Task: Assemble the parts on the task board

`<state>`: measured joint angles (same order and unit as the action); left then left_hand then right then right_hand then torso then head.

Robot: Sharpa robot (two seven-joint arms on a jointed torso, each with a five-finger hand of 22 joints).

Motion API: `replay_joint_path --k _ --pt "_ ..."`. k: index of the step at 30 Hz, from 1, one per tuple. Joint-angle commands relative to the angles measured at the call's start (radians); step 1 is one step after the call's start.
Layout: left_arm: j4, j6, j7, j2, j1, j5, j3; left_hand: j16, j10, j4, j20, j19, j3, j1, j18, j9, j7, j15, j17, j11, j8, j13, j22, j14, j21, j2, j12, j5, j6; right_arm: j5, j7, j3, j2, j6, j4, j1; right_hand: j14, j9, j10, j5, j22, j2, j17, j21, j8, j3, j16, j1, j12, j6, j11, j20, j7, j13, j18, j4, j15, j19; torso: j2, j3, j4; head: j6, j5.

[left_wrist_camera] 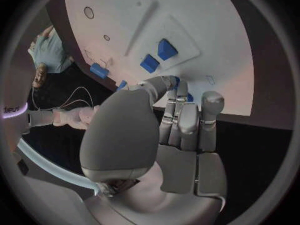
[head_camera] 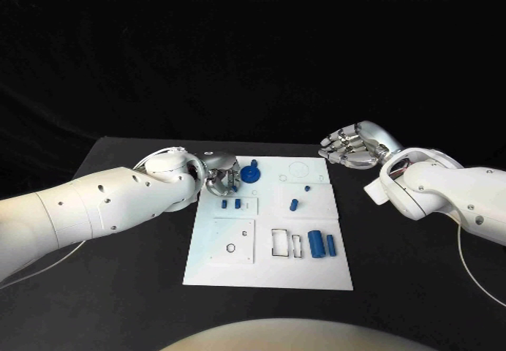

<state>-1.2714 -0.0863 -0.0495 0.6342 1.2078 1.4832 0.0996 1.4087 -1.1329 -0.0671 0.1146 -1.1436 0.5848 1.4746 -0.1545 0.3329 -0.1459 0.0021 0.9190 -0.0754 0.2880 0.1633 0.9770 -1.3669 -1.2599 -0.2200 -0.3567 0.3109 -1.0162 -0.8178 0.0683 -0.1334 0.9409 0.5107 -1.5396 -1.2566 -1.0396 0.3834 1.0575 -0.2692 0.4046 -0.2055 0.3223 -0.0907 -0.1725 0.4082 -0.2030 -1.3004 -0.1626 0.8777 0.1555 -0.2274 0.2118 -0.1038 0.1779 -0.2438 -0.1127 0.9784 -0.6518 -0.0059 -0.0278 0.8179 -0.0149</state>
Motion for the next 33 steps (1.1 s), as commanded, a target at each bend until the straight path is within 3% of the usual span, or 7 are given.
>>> replay_joint_path --k 1,4,7,11,27,30,33 --pt "0.001 0.033 0.0 -0.004 -0.002 -0.008 0.001 0.002 -0.005 0.009 -0.005 -0.002 0.0 -0.012 0.018 0.0 0.002 0.002 0.006 0.001 0.0 0.001 -0.004 -0.007 -0.001 -0.001 0.007 -0.003 -0.005 -0.002 0.011 0.0 -0.001 -0.005 -0.001 0.0 -0.001 -0.001 0.0 -0.002 -0.004 0.008 -0.003 0.007 0.006 -0.002 0.006 0.004 0.006 0.0 0.007 -0.002 0.01 0.003 0.004 0.007 -0.009 0.006 0.0 0.0003 -0.0001 -0.001 0.0" --pt "0.004 0.032 -0.004 -0.006 -0.002 -0.01 0.001 0.003 0.007 0.009 -0.004 0.007 0.001 -0.022 0.016 -0.006 -0.004 0.006 0.014 -0.004 -0.013 -0.002 -0.016 -0.008 0.007 -0.005 0.023 -0.002 0.012 0.0 0.011 0.0 -0.001 -0.004 -0.002 0.0 0.003 -0.003 -0.004 -0.001 -0.014 0.008 -0.009 0.013 0.009 -0.005 0.014 0.006 0.01 -0.002 0.011 -0.005 0.014 0.011 0.004 0.009 -0.012 0.004 0.0 0.0004 0.0 -0.001 0.0" --pt "0.006 0.029 -0.007 -0.007 -0.002 -0.011 0.001 -0.004 0.04 0.009 0.003 0.023 0.006 -0.042 0.013 -0.023 -0.019 0.02 -0.005 -0.021 -0.056 -0.017 -0.038 0.003 0.022 -0.023 0.064 -0.001 0.068 0.002 0.011 0.0 0.0 -0.004 -0.002 0.0 0.005 -0.004 -0.008 -0.001 -0.019 0.008 -0.012 0.016 0.011 -0.007 0.018 0.006 0.012 -0.002 0.012 -0.006 0.016 0.015 0.003 0.01 -0.013 0.003 0.0 0.0001 0.0002 -0.001 0.001" --pt "0.007 0.016 -0.012 -0.005 -0.002 -0.012 0.001 -0.004 0.064 0.011 0.012 0.033 0.011 -0.056 0.01 -0.037 -0.028 0.031 -0.011 -0.034 -0.087 -0.032 -0.052 0.01 0.033 -0.044 0.101 0.0 0.106 0.003 0.011 0.0 0.0 -0.003 -0.001 0.0 0.007 -0.005 -0.01 -0.001 -0.024 0.008 -0.015 0.019 0.012 -0.008 0.022 0.006 0.013 -0.003 0.014 -0.007 0.016 0.019 0.003 0.011 -0.015 0.002 0.001 0.0002 -0.0003 -0.001 0.002" --pt "0.002 -0.007 -0.02 0.007 -0.002 0.01 0.001 -0.002 0.074 0.011 0.022 0.043 0.013 -0.068 0.007 -0.043 -0.04 0.041 -0.021 -0.045 -0.093 -0.04 -0.068 0.019 0.043 -0.058 0.124 0.006 0.102 -0.005 0.01 0.0 0.001 -0.002 0.004 0.0 0.014 -0.007 -0.017 0.0 -0.039 0.009 -0.024 0.025 0.018 -0.011 0.033 0.003 0.017 -0.005 0.018 -0.011 0.02 0.029 0.003 0.018 -0.019 -0.002 0.001 -0.0005 -0.0002 -0.003 0.002" --pt "-0.002 -0.028 -0.021 0.017 -0.002 0.011 -0.001 -0.004 0.085 0.014 0.024 0.049 0.016 -0.07 0.005 -0.047 -0.04 0.043 -0.033 -0.048 -0.101 -0.044 -0.075 0.025 0.048 -0.062 0.134 0.007 0.111 -0.044 0.009 0.0 0.001 -0.016 0.012 0.0 0.007 -0.006 -0.017 0.014 -0.048 0.007 -0.03 0.023 0.015 -0.004 0.035 -0.027 0.017 0.004 0.015 -0.011 0.016 0.035 0.005 0.043 -0.017 0.002 0.002 -0.0006 -0.0004 -0.004 0.003" --pt "-0.004 -0.08 -0.019 0.03 -0.001 0.006 -0.004 -0.013 0.098 0.015 0.027 0.066 0.016 -0.073 0.001 -0.052 -0.046 0.047 -0.063 -0.052 -0.109 -0.048 -0.099 0.038 0.062 -0.065 0.144 0.007 0.121 -0.106 0.016 0.0 0.004 -0.037 0.018 0.0 -0.037 -0.005 -0.005 0.053 -0.051 0.003 -0.027 0.007 0.01 0.013 0.018 -0.07 0.012 0.022 0.006 0.0 0.005 0.038 0.007 0.081 -0.004 0.034 0.003 -0.0006 -0.0048 -0.004 0.008"
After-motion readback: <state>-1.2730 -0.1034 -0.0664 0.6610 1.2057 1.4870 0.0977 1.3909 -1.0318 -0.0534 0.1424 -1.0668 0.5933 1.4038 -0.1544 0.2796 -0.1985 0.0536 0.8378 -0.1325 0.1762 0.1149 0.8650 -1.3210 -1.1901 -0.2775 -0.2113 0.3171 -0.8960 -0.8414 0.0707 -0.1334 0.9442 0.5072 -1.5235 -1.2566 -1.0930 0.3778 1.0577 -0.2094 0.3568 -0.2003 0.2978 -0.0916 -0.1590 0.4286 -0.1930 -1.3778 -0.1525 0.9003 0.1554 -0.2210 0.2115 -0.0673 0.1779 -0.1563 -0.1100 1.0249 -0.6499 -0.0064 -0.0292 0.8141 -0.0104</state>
